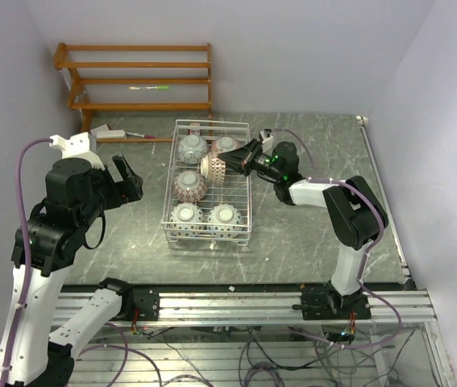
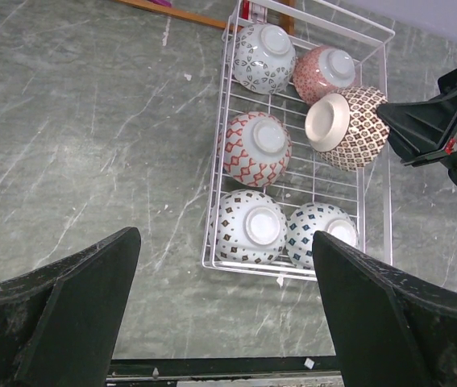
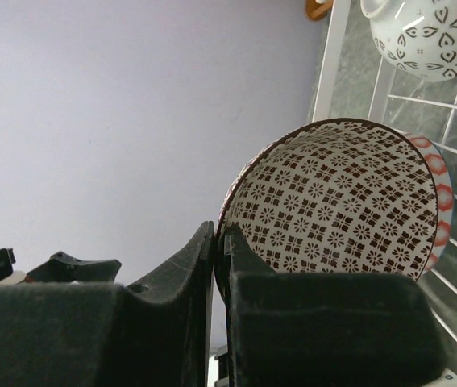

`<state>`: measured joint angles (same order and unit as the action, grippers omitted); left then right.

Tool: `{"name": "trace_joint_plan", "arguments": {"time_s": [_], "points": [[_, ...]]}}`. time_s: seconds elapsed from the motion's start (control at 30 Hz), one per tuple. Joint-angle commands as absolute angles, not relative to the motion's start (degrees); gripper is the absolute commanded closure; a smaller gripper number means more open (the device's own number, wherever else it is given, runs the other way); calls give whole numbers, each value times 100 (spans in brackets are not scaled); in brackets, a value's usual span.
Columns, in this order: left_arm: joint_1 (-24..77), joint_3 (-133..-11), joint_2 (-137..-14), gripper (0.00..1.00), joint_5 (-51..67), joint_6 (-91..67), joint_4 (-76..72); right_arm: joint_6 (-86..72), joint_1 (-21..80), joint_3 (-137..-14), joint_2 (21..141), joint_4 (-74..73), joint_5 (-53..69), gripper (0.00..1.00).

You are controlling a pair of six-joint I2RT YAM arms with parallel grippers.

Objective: Load the bowls into the dish rack

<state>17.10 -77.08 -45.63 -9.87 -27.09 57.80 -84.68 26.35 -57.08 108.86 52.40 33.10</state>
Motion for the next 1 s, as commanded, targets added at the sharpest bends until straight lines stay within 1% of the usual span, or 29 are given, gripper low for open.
{"name": "trace_joint_plan", "arguments": {"time_s": [0.0, 0.33, 0.47, 0.6, 0.73, 0.8, 0.9, 0.97], "points": [[1731, -7725, -4560, 1, -1016, -2760, 5761, -8346, 2667, -5796, 10814, 5374, 3085, 100], [1727, -7729, -4577, 2, -990, -2778, 5783, -8589, 2693, -5770, 11353, 5482, 2966, 100], [1731, -7775, -4607, 1, -1003, -2754, 5792, -8553, 2707, -5769, 11379, 5270, 2877, 99], [1731, -7807, -4621, 1, -1023, -2747, 5812, -8358, 2694, -5564, 11234, 4776, 2761, 95], [1731, -7771, -4577, 1, -1027, -2756, 5809, -8253, 2651, -5355, 11124, 4369, 2685, 87], [1726, -7748, -4565, 1, -1026, -2763, 5835, -8160, 2633, -5262, 11052, 4190, 2637, 85], [1731, -7758, -4559, 1, -1033, -2751, 5852, -7896, 2604, -5221, 10893, 3695, 2517, 82], [1727, -7781, -4572, 1, -1042, -2744, 5867, -7646, 2585, -5248, 10726, 3256, 2339, 78]]}}
